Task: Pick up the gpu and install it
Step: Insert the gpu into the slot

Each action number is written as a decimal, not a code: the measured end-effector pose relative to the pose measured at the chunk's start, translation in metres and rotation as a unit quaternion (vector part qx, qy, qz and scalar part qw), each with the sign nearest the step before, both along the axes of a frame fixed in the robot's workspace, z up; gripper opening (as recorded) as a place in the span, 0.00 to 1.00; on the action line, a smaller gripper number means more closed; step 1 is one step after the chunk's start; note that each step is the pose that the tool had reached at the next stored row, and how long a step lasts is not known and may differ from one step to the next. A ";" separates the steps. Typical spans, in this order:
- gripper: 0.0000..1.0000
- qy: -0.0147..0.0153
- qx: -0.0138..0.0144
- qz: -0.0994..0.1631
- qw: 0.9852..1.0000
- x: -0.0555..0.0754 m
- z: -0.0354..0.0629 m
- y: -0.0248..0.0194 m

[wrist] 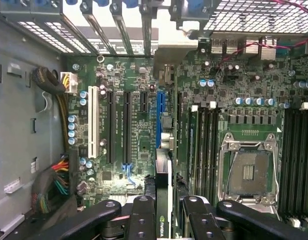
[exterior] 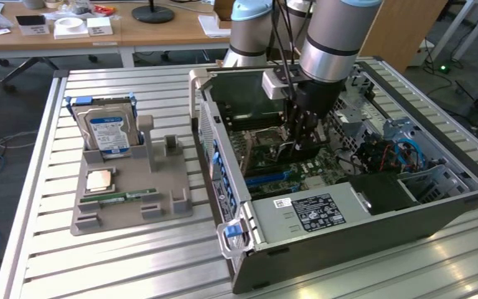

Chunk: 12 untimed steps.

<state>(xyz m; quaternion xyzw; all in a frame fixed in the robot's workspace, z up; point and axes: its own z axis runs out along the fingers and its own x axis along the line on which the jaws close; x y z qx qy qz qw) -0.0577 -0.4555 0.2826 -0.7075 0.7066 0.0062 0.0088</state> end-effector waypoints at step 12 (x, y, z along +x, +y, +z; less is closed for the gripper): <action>0.26 0.000 0.000 0.000 1.000 -0.009 0.0000 -0.0047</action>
